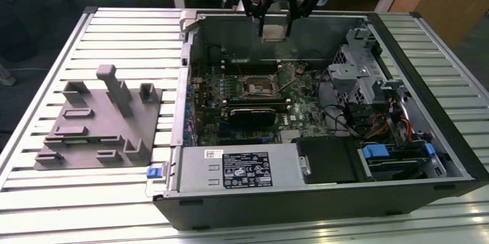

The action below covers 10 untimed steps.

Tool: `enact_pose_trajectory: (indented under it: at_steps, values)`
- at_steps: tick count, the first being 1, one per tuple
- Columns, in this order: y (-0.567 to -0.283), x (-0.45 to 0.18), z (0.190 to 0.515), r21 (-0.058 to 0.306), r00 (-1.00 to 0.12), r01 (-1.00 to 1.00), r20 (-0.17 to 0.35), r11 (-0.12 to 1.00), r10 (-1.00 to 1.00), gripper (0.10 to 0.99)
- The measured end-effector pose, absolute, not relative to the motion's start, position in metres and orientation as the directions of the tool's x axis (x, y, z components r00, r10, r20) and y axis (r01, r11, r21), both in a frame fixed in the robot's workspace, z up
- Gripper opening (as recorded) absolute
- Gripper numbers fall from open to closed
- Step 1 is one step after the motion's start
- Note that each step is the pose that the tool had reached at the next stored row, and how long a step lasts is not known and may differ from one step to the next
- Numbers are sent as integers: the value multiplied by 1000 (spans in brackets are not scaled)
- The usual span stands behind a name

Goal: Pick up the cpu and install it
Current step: 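Pick up the cpu and move it towards the insertion slot, then place the cpu into insertion slot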

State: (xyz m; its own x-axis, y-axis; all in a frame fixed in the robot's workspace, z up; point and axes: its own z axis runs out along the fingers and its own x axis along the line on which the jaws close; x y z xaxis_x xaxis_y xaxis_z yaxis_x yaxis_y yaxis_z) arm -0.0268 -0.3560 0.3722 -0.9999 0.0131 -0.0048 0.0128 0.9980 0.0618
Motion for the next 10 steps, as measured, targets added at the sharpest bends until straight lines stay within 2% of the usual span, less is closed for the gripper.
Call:
enact_pose_trajectory:
  at_steps: [10]
  values:
    - [-356,-27,372,62,-1000,18,-5,998,19,529]
